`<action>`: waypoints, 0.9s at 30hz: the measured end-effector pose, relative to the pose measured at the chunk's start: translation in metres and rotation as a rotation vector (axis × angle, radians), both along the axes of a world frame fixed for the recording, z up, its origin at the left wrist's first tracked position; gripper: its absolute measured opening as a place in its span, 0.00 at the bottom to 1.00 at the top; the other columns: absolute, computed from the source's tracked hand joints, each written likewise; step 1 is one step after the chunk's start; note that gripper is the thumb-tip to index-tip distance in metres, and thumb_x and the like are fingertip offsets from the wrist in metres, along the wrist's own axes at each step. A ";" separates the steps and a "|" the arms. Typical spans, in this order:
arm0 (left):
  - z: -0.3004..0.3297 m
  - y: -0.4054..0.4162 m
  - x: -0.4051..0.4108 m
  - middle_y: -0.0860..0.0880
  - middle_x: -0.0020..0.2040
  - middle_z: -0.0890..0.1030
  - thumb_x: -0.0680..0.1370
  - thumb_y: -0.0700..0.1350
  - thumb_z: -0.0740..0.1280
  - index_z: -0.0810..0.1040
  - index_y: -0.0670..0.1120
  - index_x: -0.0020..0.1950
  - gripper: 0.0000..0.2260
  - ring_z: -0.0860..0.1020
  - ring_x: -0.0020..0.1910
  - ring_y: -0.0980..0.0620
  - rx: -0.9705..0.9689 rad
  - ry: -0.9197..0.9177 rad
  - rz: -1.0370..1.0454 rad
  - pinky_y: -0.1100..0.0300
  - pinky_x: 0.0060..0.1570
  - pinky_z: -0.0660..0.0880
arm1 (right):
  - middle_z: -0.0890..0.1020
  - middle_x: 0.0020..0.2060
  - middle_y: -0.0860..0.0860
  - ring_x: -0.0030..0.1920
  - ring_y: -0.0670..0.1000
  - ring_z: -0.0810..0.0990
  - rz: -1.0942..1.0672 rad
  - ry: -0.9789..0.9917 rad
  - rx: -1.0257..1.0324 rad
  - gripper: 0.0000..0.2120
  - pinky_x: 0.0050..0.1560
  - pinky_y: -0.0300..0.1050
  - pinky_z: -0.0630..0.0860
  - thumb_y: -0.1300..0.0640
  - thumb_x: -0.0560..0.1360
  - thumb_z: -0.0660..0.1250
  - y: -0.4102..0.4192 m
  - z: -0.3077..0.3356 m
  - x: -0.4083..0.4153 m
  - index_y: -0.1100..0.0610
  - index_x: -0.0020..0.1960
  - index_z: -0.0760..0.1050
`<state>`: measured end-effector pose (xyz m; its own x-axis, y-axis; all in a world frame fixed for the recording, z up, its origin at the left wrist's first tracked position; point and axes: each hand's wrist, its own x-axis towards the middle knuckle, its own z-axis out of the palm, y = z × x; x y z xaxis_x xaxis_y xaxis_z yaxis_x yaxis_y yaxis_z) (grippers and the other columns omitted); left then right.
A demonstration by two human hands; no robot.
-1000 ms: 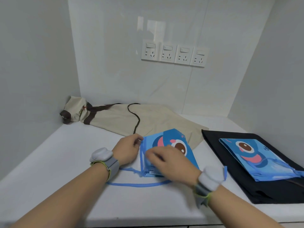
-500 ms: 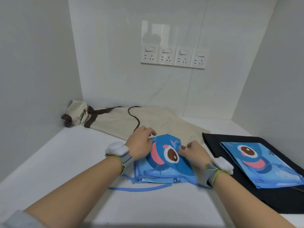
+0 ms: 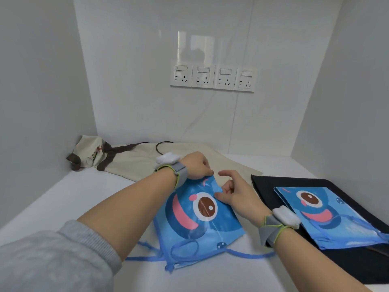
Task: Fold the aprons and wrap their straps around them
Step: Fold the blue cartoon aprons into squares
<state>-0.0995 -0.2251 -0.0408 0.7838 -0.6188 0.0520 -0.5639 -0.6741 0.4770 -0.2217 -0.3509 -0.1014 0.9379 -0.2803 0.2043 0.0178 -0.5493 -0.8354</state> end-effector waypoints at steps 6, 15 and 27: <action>-0.035 0.009 -0.004 0.48 0.39 0.79 0.78 0.45 0.68 0.79 0.45 0.42 0.06 0.75 0.41 0.49 -0.528 0.324 0.165 0.59 0.44 0.73 | 0.83 0.37 0.53 0.39 0.51 0.81 -0.083 0.077 -0.021 0.03 0.48 0.52 0.78 0.56 0.74 0.72 -0.008 -0.001 0.007 0.55 0.47 0.81; -0.024 0.036 0.013 0.50 0.38 0.74 0.81 0.52 0.61 0.70 0.45 0.48 0.10 0.73 0.43 0.46 -0.399 0.094 0.190 0.56 0.44 0.67 | 0.82 0.34 0.54 0.34 0.50 0.80 0.035 0.268 0.267 0.13 0.35 0.41 0.77 0.52 0.75 0.72 -0.018 0.010 -0.008 0.57 0.37 0.74; -0.052 0.091 0.011 0.38 0.45 0.81 0.81 0.40 0.61 0.78 0.48 0.54 0.07 0.80 0.38 0.43 -0.969 0.530 0.372 0.52 0.38 0.75 | 0.84 0.53 0.62 0.53 0.62 0.83 0.068 0.244 0.711 0.12 0.59 0.59 0.78 0.59 0.77 0.68 0.007 0.003 0.018 0.64 0.58 0.78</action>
<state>-0.0886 -0.1342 -0.0926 0.9738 -0.2272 -0.0115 0.0164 0.0196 0.9997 -0.2034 -0.3443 -0.0988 0.9533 -0.2070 -0.2198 -0.1983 0.1196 -0.9728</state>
